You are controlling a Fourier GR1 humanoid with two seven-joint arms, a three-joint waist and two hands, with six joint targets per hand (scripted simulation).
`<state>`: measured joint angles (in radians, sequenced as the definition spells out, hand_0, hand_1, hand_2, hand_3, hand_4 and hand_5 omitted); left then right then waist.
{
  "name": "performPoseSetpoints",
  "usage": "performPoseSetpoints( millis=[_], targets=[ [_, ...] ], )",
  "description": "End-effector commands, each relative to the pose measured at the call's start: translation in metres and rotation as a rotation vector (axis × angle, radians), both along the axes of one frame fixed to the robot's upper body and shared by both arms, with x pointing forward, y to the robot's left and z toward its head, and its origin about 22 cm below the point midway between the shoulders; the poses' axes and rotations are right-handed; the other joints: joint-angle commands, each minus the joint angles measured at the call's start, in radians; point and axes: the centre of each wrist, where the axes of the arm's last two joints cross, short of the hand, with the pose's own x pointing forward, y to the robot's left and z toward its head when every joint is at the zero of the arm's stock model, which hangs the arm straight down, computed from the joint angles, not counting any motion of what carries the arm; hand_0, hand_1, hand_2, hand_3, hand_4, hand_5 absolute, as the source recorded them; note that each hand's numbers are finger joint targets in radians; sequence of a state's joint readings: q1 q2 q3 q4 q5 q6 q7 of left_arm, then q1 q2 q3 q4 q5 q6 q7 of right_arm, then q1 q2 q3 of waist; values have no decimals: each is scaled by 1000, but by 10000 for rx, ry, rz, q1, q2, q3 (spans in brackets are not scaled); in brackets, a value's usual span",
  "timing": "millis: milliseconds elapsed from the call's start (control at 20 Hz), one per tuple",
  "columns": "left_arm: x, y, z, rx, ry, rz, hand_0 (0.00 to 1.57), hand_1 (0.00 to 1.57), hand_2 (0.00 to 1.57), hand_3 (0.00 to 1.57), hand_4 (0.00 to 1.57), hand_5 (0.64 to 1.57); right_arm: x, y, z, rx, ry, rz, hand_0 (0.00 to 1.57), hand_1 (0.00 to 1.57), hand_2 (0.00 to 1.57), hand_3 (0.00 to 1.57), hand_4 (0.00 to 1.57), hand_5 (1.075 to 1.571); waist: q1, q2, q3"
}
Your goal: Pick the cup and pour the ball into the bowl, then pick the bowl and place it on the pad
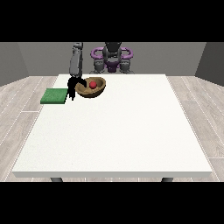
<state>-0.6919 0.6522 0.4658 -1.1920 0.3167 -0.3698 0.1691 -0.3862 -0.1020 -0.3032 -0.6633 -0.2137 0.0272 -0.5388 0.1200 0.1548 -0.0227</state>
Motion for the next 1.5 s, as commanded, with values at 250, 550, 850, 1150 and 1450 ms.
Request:
performPoseSetpoints(
  millis=[250,550,850,1150,1450],
  targets=[
    [-6,5,19,-162,-660,-460,0,0,0,0,1071,1523,-37,-59,-16,-1935,2941,-1958,1571,1571,1571,1566,903,1495,637,953,207],
    [-6,10,3,-202,-298,-235,0,0,0,0,1170,1531,-35,-67,-1,-3145,3255,-2132,1571,1571,1571,1242,1001,1546,561,312,180],
    [-12,38,-14,-483,523,473,0,0,0,0,1197,1534,7,-99,71,-3584,3610,-2110,1571,1571,1571,1042,1026,1556,-169,-341,159],
    [-31,78,-21,-503,792,1210,0,0,0,0,1203,1540,29,-130,140,-4523,4225,-1449,1571,1571,1571,724,1050,1563,-885,-683,207],
    [-41,80,-57,-588,912,1477,0,0,0,0,1205,1545,20,-177,178,-4302,4305,-1500,1571,1571,1571,566,1085,1564,-1099,-1043,224]
  ],
)
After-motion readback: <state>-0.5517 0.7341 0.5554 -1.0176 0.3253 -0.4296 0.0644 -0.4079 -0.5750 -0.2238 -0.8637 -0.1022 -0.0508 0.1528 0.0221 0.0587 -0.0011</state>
